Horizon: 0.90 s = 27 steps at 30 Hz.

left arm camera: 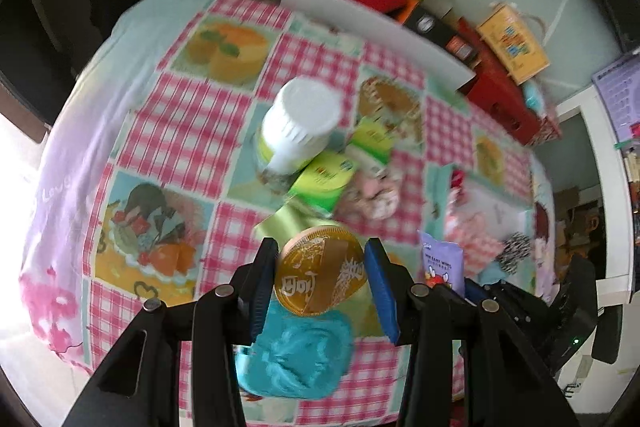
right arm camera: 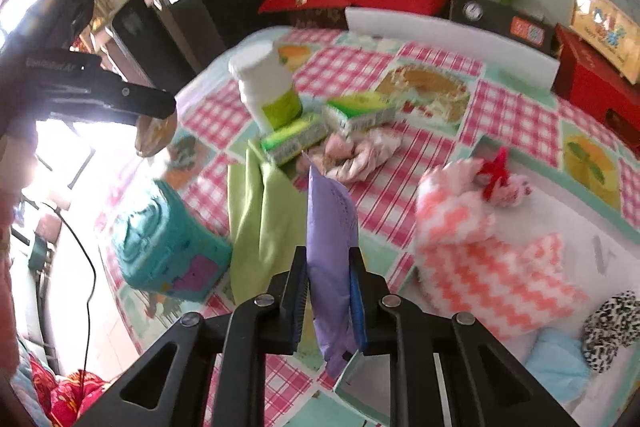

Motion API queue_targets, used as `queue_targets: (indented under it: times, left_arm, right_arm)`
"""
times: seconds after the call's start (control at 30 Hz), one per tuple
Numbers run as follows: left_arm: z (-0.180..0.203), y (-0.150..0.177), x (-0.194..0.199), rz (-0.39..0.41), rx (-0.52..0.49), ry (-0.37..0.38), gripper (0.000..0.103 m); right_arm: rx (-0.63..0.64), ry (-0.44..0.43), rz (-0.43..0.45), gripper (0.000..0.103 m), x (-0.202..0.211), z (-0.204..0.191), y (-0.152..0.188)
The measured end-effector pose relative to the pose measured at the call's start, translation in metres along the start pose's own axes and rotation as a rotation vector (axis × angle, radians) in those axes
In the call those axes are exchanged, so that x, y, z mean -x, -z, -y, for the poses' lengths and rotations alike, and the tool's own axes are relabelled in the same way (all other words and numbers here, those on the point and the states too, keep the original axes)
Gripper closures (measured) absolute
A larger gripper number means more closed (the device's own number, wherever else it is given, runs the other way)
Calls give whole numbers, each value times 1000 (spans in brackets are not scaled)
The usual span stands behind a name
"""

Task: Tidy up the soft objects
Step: 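Carry the packet with the right gripper while the left gripper carries the ball to the tray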

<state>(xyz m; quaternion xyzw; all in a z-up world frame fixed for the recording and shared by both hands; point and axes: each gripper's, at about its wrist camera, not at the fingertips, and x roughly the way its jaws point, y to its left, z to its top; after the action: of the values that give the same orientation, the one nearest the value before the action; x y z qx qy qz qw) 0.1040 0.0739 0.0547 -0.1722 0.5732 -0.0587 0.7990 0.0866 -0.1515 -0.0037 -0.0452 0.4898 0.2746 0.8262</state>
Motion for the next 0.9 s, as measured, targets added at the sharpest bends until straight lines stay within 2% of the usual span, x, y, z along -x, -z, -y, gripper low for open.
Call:
queue_targets:
  times: [0.2,0.33,0.5,0.67,0.9]
  left_arm:
    - [52,-6,2,68,-70,36,57]
    - [85,-9,-1,85,-122,66,57]
    - [125,-12,-8,98,-177,90,57]
    - [157,-12,-22,97,-218,98,57]
    - [198,-11,-55,61,-264,106,57]
  right_arm:
    - [-38,29,103,83,38,13,-7]
    - [-79,49,162,83,61,26,-9]
    - [-152,116,241,83,95,56,-4]
    - [-255,200,278,83,117,94,8]
    - [-394,307,286,83,137,146,34]
